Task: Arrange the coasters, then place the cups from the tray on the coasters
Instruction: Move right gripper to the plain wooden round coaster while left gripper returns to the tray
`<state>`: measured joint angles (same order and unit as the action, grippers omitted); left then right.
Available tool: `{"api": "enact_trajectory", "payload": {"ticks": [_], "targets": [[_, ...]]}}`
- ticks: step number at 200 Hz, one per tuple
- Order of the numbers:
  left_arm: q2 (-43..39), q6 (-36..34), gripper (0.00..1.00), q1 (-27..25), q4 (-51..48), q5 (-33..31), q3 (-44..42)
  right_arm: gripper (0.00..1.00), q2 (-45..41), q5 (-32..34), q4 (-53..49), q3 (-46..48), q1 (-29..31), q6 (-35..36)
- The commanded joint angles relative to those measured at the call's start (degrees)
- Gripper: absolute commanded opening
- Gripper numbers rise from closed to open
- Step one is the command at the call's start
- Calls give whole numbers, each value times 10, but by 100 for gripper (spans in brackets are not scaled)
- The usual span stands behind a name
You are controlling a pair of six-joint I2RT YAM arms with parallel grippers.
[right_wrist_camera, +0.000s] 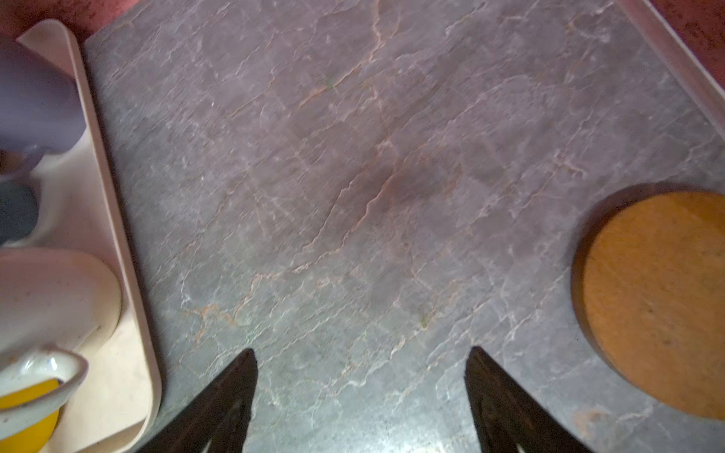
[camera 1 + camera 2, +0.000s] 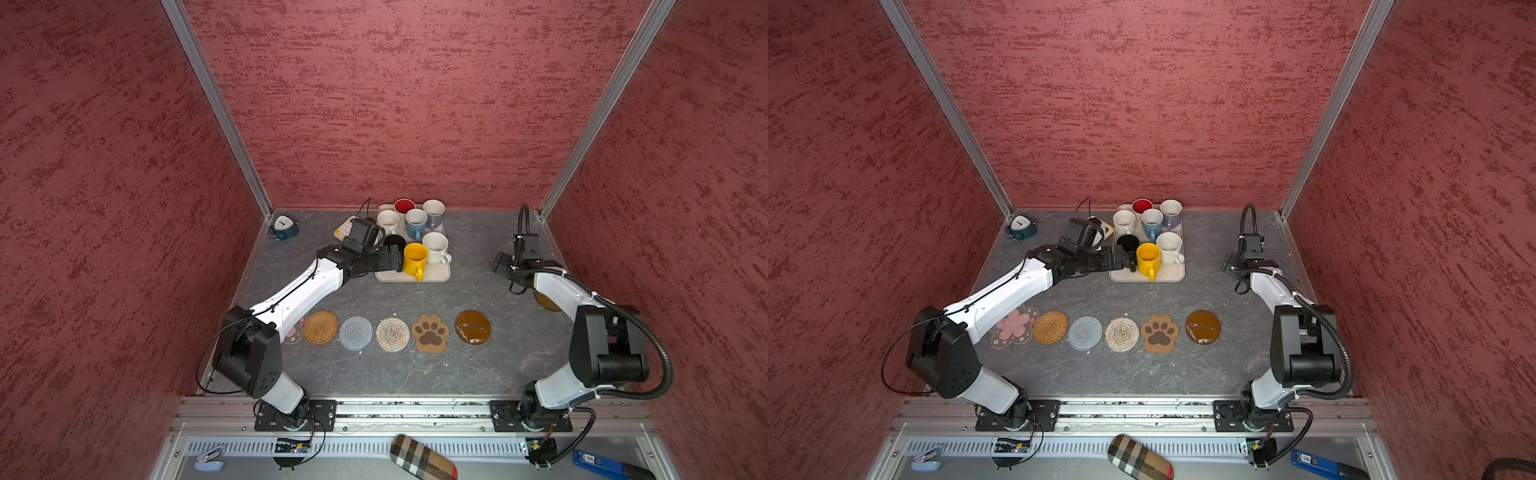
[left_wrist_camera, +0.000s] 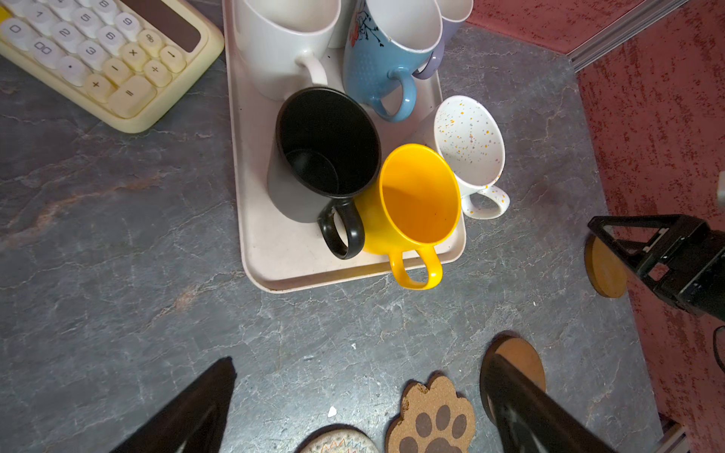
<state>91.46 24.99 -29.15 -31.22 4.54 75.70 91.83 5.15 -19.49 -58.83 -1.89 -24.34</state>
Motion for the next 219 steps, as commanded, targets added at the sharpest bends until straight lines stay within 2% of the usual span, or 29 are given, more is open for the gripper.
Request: {"api": "enact_trajectory", "payload": {"ticks": [1, 63, 109, 137, 219], "targets": [[33, -14, 99, 2, -21, 12, 41, 84, 33, -1, 29, -32, -29, -8], [126, -22, 100, -1, -50, 30, 150, 83, 79, -3, 47, -50, -117, -4], [170, -35, 100, 0, -76, 37, 216, 83, 114, 22, 35, -82, -143, 6], [182, -36, 100, -1, -77, 43, 226, 83, 135, 38, 29, -99, -159, 10], [183, -48, 100, -3, -89, 36, 220, 83, 174, -4, 36, -110, -227, -7]]}}
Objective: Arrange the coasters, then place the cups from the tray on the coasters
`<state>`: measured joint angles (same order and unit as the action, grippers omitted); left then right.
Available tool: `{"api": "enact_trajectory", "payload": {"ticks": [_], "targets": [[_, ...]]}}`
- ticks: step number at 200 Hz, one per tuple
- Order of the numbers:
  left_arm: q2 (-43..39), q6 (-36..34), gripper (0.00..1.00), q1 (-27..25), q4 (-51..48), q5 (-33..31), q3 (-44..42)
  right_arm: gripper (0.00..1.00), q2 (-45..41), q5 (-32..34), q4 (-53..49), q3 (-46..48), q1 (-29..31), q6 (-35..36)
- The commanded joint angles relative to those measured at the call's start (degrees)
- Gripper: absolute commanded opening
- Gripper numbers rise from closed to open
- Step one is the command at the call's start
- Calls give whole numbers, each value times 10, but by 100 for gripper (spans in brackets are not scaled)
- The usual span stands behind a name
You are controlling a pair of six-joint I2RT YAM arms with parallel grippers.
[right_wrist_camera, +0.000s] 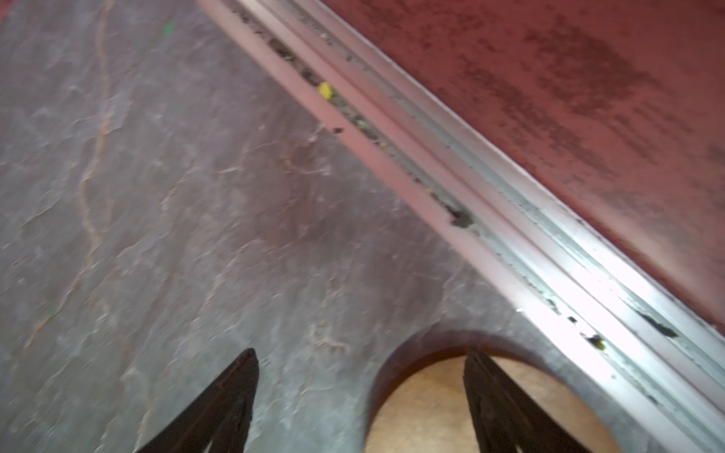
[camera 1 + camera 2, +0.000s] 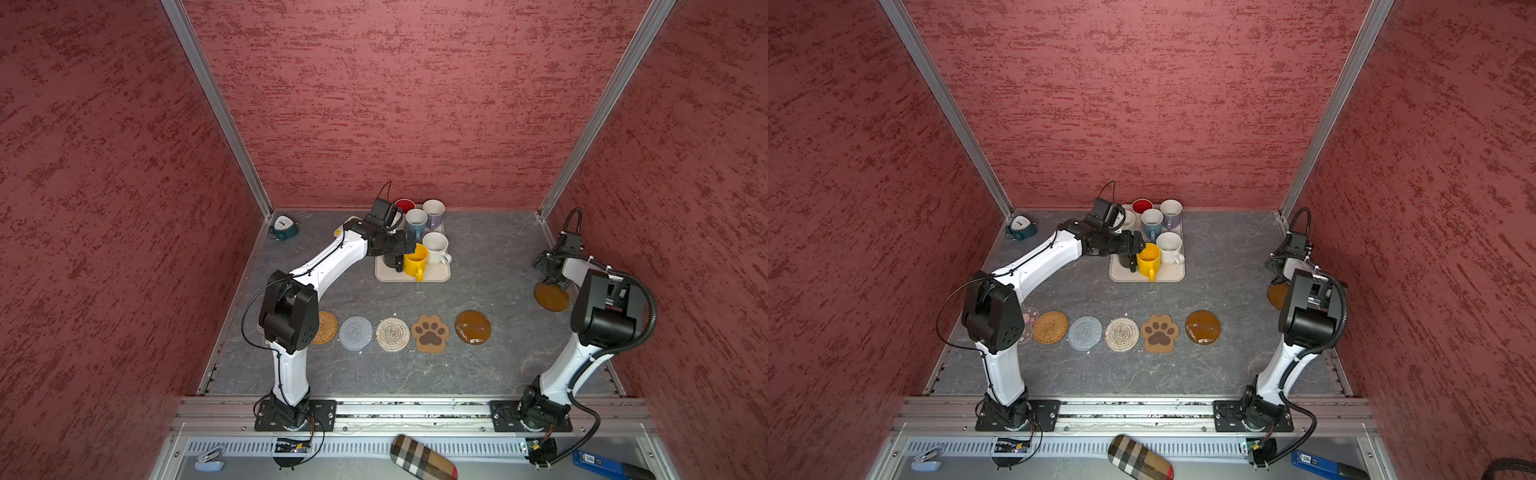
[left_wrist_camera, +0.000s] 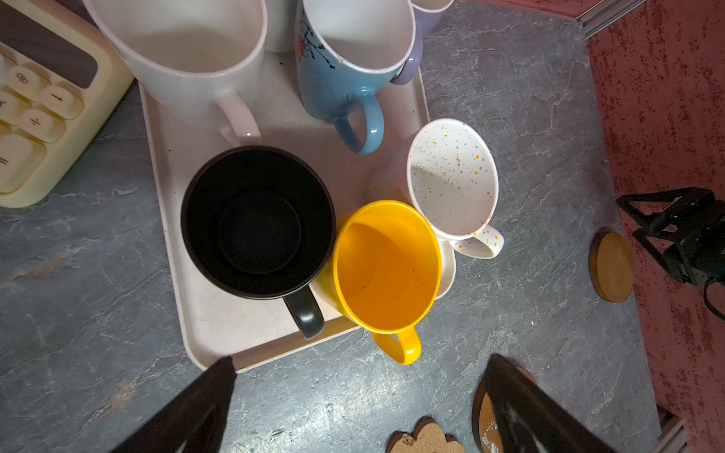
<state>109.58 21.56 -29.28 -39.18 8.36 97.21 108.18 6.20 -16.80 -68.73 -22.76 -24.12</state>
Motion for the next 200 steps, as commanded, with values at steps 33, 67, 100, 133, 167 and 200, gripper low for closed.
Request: {"api": "enact_trajectory", "payload": {"ticks": [33, 67, 100, 133, 167, 200], "targets": [[-4, -15, 99, -1, -9, -4, -5, 83, 19, -21, 10, -13, -36, -9], [-18, -19, 100, 0, -9, -13, -20, 83, 25, -25, 12, -11, -54, -11], [-26, -21, 100, 3, -12, -13, -27, 82, 32, -33, 13, -7, -54, -12], [-40, -23, 100, 11, -11, -11, -34, 82, 37, -38, 10, -5, -54, -10], [-54, -22, 100, 12, -5, -8, -44, 82, 36, -45, 9, 5, -49, -5], [-79, -17, 100, 15, 10, -6, -69, 82, 38, -37, 4, 13, -39, -2]]}}
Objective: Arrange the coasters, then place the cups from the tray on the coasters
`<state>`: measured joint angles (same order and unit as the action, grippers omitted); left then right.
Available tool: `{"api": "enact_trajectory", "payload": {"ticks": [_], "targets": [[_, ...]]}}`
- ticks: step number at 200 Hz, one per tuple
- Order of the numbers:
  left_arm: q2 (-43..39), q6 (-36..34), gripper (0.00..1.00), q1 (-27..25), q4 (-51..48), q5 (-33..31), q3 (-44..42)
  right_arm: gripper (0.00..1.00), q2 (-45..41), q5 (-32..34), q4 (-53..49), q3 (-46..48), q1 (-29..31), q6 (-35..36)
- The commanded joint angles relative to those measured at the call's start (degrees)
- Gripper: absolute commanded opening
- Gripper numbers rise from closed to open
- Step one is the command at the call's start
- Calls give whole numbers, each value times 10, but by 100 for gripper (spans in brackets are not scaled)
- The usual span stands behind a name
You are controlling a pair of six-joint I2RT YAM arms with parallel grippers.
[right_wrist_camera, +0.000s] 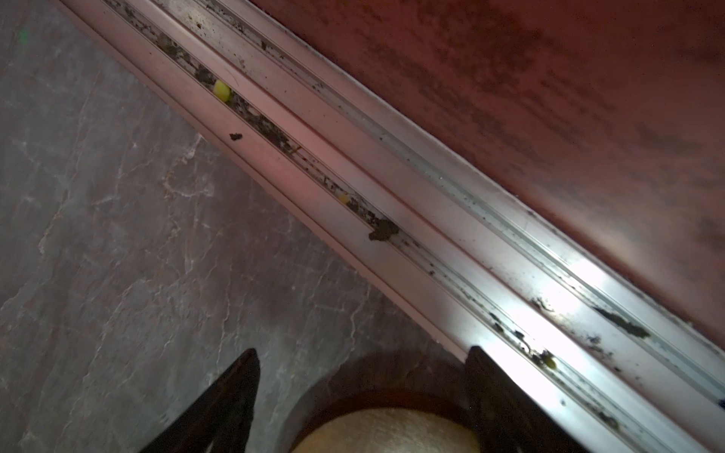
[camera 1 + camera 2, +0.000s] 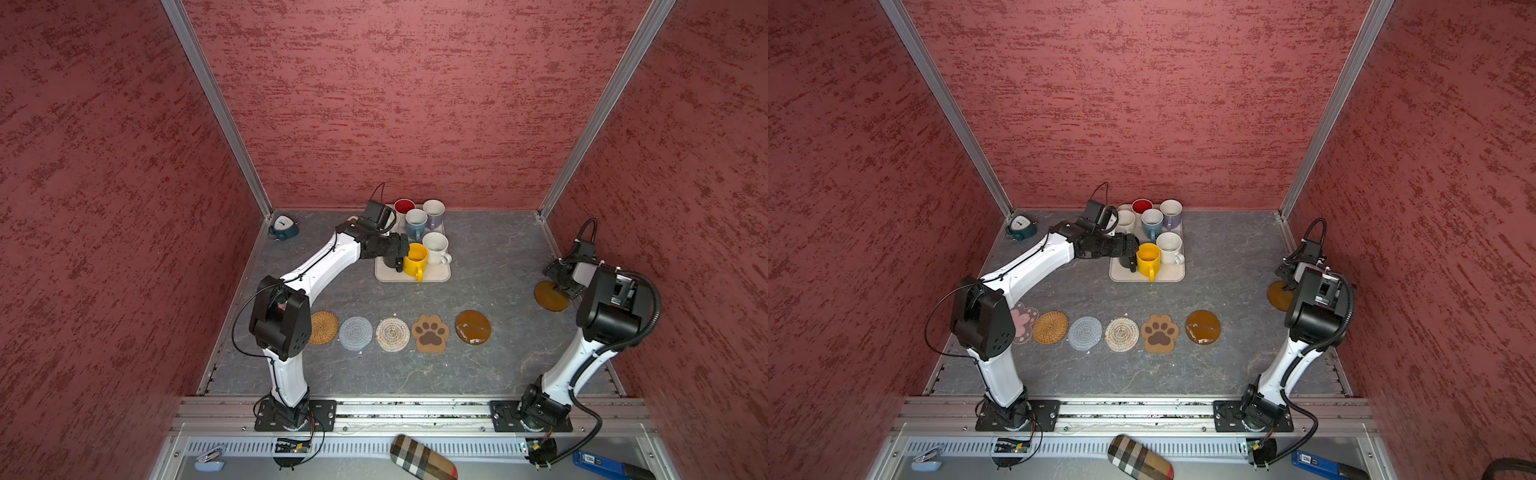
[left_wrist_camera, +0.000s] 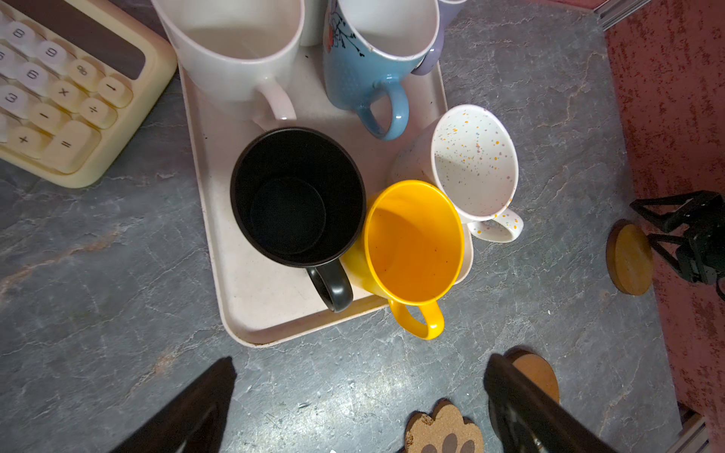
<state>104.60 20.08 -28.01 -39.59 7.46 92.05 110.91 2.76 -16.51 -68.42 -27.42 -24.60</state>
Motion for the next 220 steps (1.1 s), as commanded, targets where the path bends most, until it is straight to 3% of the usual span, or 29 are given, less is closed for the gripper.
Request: {"api": "enact_trajectory", "payload": {"ticks": [1, 130, 220], "targets": [[-30, -2, 99, 3, 14, 3, -18, 82, 11, -2, 2, 11, 8, 3], [-122, 47, 100, 8, 86, 28, -149, 82, -28, 54, -6, 66, 76, 19], [-179, 73, 99, -16, 136, 22, -248, 81, -80, 32, 4, 135, 87, 7]]}}
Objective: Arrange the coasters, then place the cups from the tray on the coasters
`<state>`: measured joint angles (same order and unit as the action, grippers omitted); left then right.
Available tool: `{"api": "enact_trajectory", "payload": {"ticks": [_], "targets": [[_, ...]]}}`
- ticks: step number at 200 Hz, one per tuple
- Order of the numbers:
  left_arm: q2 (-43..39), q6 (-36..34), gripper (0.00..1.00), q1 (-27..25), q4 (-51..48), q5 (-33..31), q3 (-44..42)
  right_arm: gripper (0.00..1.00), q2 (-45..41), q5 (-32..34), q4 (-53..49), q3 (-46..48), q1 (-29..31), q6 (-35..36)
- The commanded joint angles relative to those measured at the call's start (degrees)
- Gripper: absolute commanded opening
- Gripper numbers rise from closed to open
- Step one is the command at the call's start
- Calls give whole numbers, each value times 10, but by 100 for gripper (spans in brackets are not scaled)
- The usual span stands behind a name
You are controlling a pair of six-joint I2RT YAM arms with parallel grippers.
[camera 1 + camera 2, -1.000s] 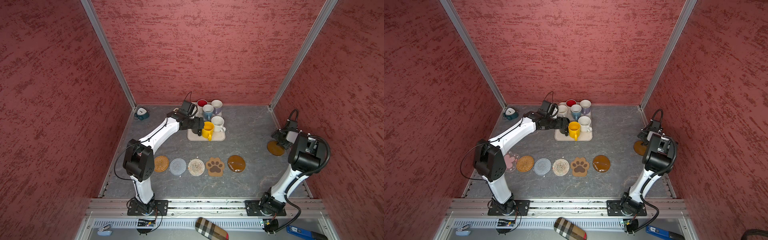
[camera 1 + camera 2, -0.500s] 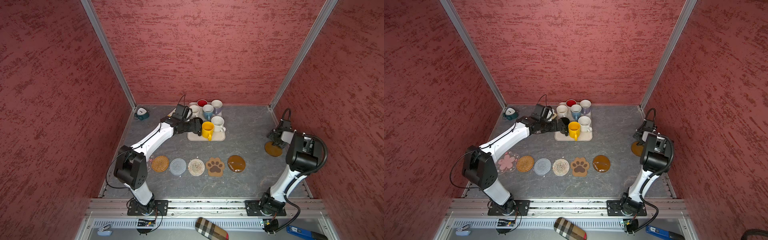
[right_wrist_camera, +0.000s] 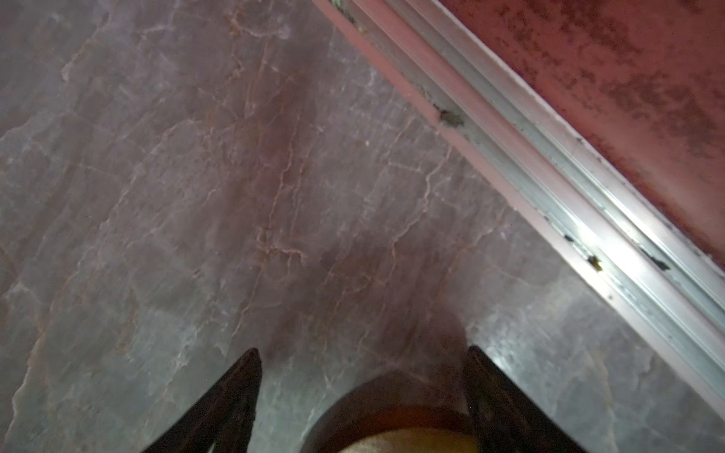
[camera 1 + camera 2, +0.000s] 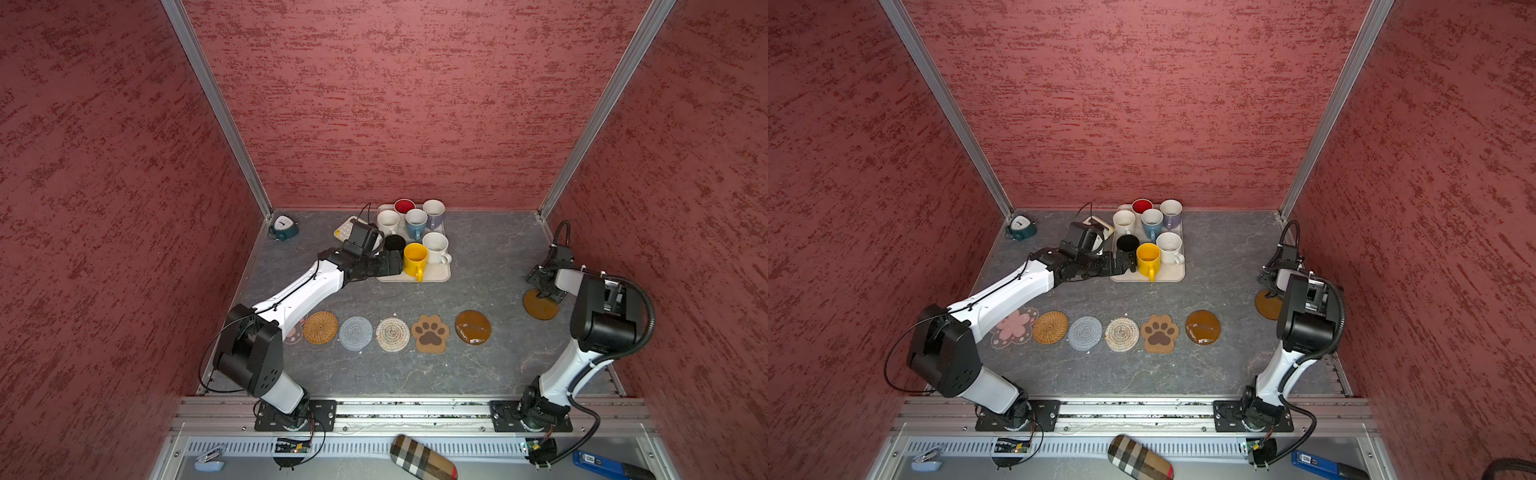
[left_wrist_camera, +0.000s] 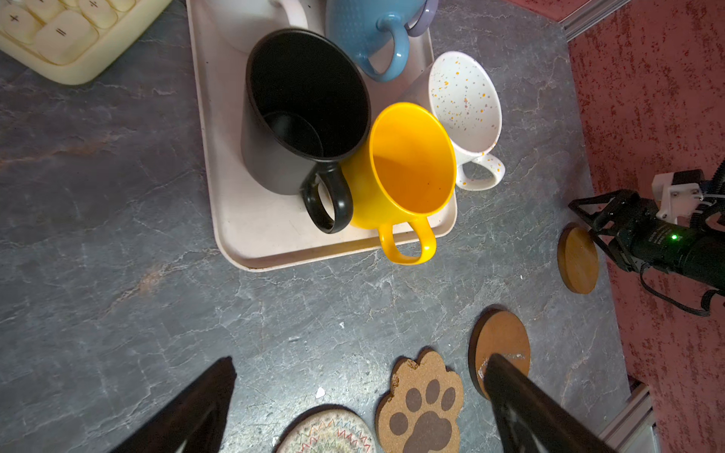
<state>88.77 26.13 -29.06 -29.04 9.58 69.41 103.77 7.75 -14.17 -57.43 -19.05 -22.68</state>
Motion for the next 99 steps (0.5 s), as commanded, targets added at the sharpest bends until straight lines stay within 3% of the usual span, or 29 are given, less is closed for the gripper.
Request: {"api": "enact_trajectory", "payload": {"ticks": [1, 99], "targets": [[-22, 12, 99, -6, 32, 1, -22, 81, -8, -18, -19, 26, 3, -12], [-72, 40, 100, -20, 89, 0, -121, 81, -62, -45, -31, 81, 15, -6]]}}
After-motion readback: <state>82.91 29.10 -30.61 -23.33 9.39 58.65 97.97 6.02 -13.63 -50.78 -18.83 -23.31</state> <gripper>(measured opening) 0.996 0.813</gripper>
